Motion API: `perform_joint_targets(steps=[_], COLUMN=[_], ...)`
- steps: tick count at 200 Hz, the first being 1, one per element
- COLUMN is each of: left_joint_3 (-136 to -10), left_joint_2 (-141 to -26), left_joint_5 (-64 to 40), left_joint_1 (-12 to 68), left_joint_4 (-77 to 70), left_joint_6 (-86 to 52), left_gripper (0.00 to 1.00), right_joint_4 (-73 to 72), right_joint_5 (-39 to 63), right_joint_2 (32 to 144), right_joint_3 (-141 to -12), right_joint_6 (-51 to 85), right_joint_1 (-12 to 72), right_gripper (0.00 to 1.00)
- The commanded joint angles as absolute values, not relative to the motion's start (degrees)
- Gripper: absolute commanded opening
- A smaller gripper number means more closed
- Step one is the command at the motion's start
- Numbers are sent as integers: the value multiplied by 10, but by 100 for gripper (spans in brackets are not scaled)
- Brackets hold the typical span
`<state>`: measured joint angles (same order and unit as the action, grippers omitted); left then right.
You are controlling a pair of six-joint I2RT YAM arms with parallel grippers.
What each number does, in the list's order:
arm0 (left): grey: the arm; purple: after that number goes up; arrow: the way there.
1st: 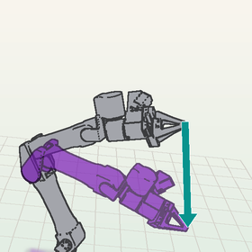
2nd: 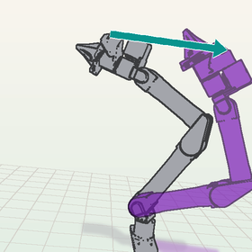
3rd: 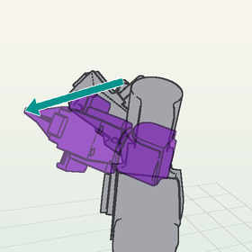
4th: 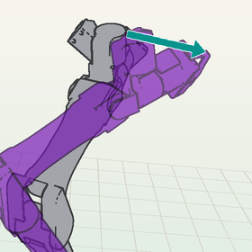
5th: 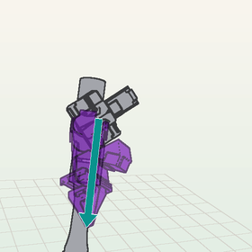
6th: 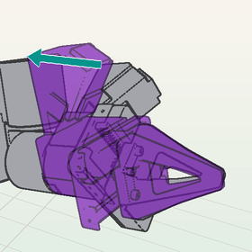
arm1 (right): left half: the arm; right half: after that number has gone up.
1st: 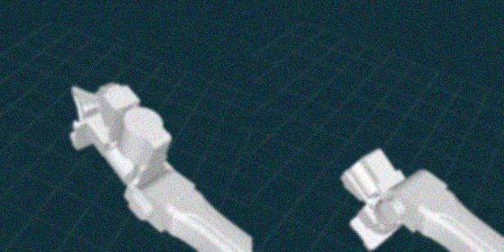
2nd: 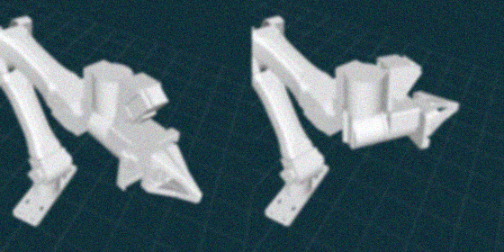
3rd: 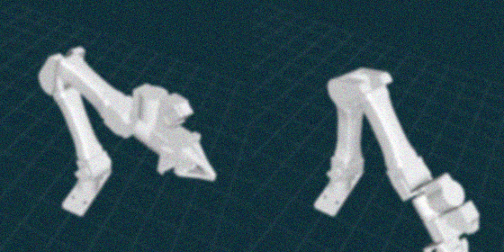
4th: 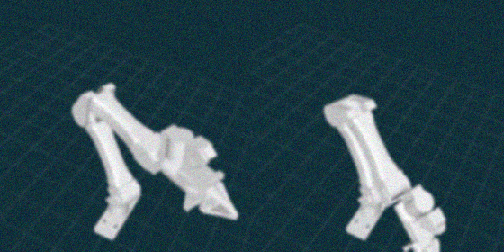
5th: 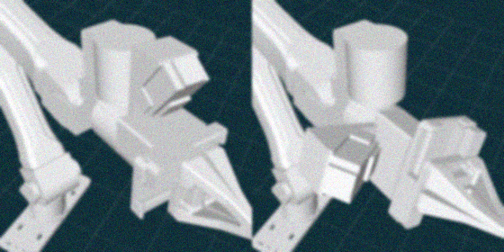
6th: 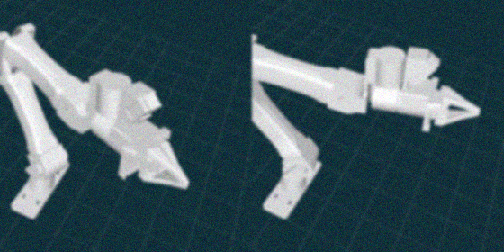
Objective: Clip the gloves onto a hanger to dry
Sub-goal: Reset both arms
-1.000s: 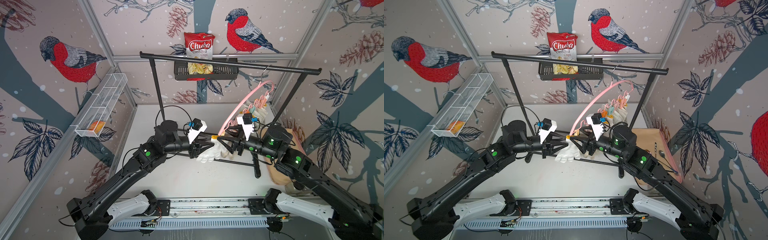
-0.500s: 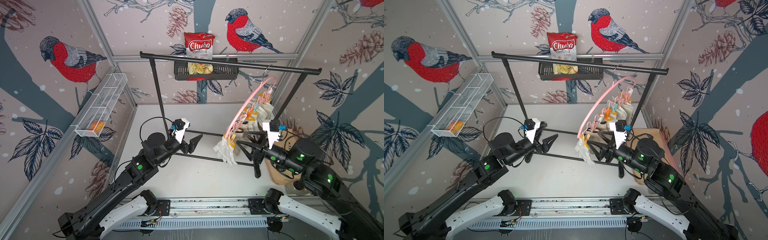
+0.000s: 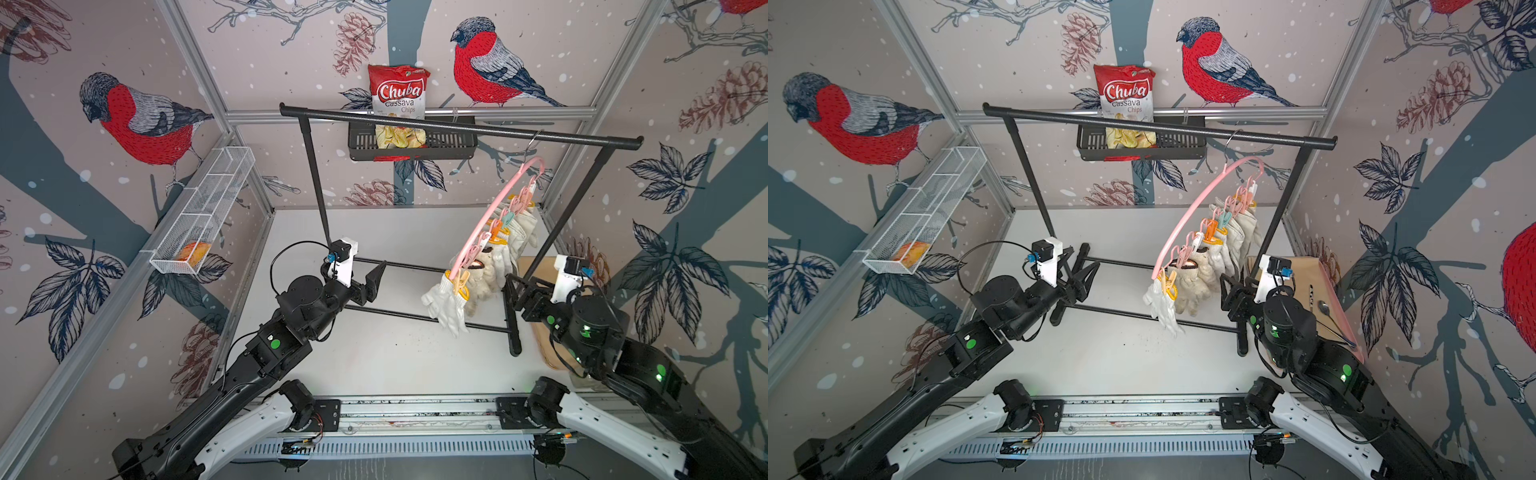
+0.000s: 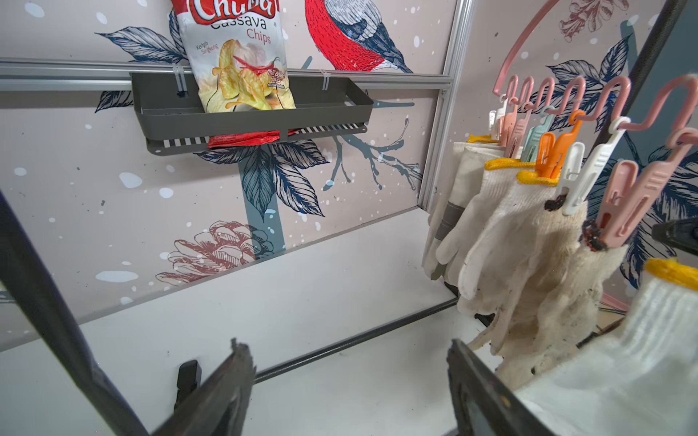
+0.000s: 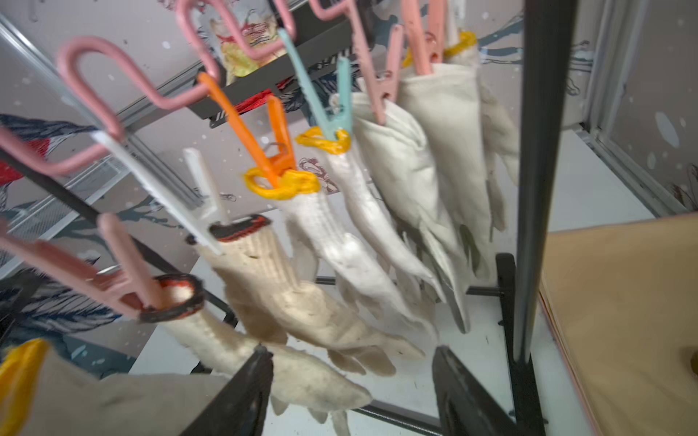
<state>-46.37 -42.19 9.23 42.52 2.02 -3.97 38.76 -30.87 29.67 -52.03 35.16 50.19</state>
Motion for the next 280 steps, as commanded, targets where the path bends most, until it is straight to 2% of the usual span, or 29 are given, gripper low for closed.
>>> perform_joint_targets(steps=[1, 36, 62, 78, 110, 132, 174, 199, 236, 255, 280], left_joint_3=[-450, -443, -434, -416, -372, -340, -272, -225, -131, -88, -76], left_joint_2=[-417, -433, -444, -436, -405, -380, -353, -357, -363, -389, -460], left_joint_5=[116, 130, 153, 167, 222, 244, 263, 241, 239, 240, 243], left_joint_1=[419, 386, 338, 320, 292, 256, 171, 136, 111, 90, 68], left_joint_4=[-2, 19, 55, 65, 82, 80, 25, -47, -222, -311, -374], left_joint_6=[-55, -86, -116, -121, -116, -111, -86, -45, -21, -26, -29], left_gripper=[80, 79, 79, 79, 79, 80, 80, 80, 79, 78, 79], right_joint_4=[423, 409, 333, 275, 164, 76, -86, -195, -383, -498, -548], right_joint_5=[-358, -391, -395, -346, -195, -120, -96, -103, -65, -77, -79], right_joint_2=[287, 303, 318, 324, 325, 321, 367, 408, 446, 488, 539], right_joint_3=[-469, -397, -341, -308, -266, -231, -187, -144, -70, -27, -19], right_joint_6=[468, 540, 492, 445, 333, 262, 95, 12, 41, 37, 45], right_joint_1=[502, 498, 463, 398, 203, 129, 107, 99, 79, 78, 58], right_gripper=[68, 69, 70, 70, 70, 70, 70, 71, 71, 71, 71])
